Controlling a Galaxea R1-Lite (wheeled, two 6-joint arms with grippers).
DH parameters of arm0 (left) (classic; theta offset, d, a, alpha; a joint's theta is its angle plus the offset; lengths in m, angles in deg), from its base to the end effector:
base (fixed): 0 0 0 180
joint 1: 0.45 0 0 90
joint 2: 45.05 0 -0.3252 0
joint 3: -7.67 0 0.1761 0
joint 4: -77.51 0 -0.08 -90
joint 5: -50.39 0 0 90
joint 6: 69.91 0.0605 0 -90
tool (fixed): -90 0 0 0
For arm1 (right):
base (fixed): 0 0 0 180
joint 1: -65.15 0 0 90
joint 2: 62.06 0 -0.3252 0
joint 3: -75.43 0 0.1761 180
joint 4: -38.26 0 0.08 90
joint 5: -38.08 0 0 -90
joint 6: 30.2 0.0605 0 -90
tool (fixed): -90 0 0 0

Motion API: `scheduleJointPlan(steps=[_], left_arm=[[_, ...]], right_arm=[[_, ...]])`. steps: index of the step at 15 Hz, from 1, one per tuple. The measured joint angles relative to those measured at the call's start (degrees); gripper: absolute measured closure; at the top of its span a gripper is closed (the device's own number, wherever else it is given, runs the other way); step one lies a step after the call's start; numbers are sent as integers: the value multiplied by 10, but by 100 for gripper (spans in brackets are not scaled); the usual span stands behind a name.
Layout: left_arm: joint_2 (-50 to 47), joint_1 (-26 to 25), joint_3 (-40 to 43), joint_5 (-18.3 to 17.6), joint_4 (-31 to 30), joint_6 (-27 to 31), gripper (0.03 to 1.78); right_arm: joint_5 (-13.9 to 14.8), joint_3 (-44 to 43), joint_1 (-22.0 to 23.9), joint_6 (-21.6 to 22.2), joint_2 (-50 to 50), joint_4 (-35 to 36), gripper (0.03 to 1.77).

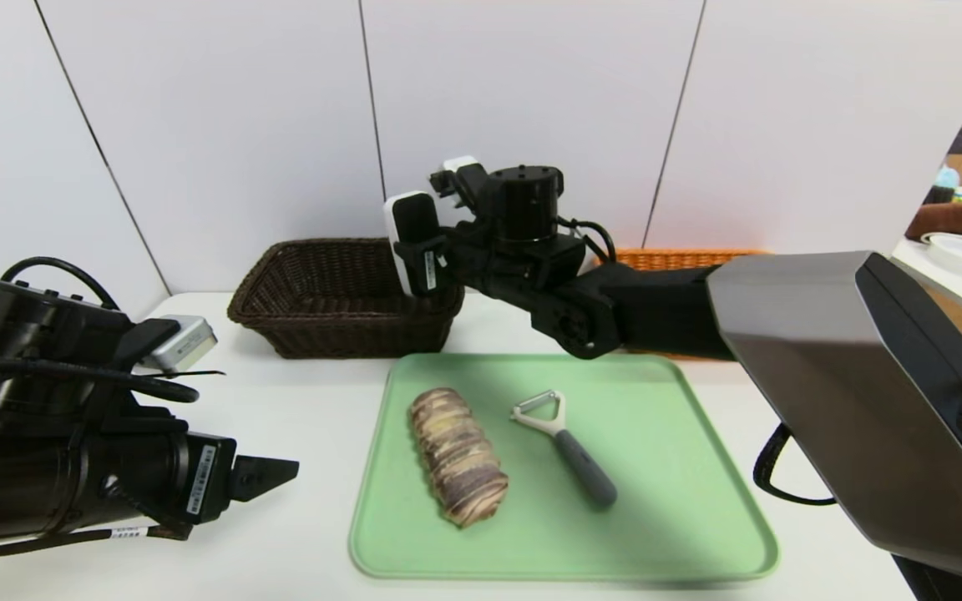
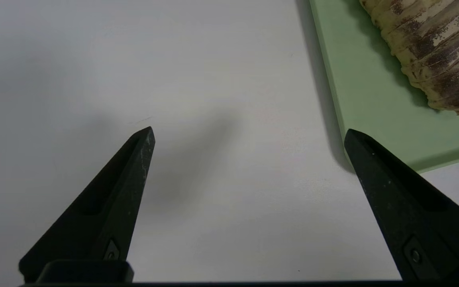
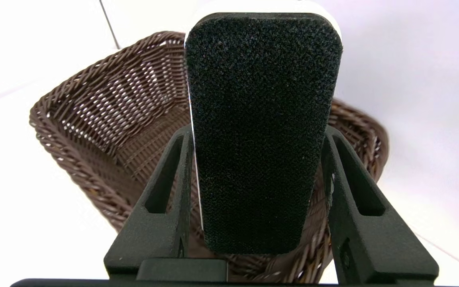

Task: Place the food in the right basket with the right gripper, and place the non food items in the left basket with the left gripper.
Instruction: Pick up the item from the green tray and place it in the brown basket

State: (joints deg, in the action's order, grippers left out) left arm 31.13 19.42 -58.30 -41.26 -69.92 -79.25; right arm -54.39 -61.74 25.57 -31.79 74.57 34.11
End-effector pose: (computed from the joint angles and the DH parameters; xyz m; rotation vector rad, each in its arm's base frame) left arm 0.1863 -0.0692 0.1892 -0.0348 0.7677 -0.2962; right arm 0.4243 0.3541 0.2161 -0.0470 0.0509 0.7345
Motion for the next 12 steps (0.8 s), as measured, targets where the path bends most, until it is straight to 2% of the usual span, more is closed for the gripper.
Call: scheduleJointPlan(steps=[11,12], left_arm=[[-2,0,0,0,-1,0,12],[-2,0,0,0,-1,0,12]], right_arm=[[-4,0,-2,-20,17,12,88],[-4,0,-2,-20,18,13,76]])
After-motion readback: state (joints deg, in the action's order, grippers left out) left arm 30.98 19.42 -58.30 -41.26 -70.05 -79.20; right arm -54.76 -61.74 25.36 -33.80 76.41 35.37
